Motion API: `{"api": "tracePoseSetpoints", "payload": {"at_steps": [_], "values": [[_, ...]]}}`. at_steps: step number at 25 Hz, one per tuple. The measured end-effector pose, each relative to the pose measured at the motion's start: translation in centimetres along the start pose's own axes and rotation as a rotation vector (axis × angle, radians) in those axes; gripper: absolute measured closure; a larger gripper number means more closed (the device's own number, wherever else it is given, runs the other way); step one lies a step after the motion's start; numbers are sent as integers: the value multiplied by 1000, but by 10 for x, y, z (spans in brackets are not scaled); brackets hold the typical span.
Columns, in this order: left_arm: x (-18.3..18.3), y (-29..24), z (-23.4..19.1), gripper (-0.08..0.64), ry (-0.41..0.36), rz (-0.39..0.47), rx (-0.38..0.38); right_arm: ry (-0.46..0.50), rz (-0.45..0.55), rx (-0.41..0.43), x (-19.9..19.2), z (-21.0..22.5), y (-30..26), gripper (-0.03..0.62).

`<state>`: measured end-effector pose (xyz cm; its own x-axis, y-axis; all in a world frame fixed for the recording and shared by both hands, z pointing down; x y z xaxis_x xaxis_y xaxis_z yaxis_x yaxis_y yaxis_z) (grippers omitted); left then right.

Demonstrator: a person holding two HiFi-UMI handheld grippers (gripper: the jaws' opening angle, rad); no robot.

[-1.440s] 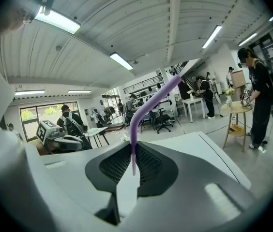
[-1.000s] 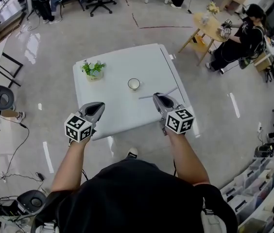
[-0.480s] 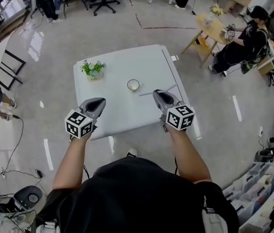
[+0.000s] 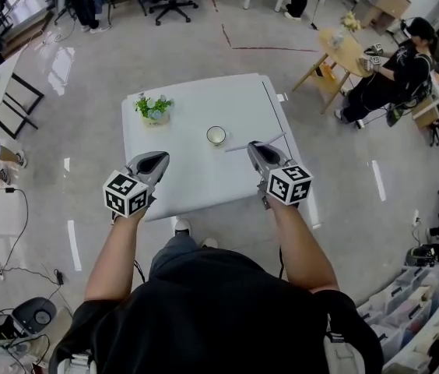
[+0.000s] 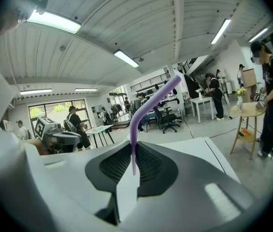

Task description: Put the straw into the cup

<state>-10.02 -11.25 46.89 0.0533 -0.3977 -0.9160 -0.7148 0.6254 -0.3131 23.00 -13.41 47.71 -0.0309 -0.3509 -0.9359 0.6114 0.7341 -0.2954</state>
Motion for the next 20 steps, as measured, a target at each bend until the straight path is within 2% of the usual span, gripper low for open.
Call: {"api": "tracePoseSetpoints", "payload": {"at_steps": [8,20], "values": [[-3,0,-12,560,7,-4,-10,5,-14,-15,1,-1,-6,529],[-1,-34,-57,560,31,-19,-53,-15,-55,-46,-2,16,-48,529]]}}
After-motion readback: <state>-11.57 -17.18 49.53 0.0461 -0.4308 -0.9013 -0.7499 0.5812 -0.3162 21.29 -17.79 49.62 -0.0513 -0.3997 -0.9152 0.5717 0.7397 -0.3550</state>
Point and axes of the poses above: the fingertips, and each gripper's own axes: y backward along the fingers, z to its right, x out of its top, the point moved 8 cm from there along y, backward along the fingers, and after that the axes turned 6 degrees about y, right-handed, at the moved point
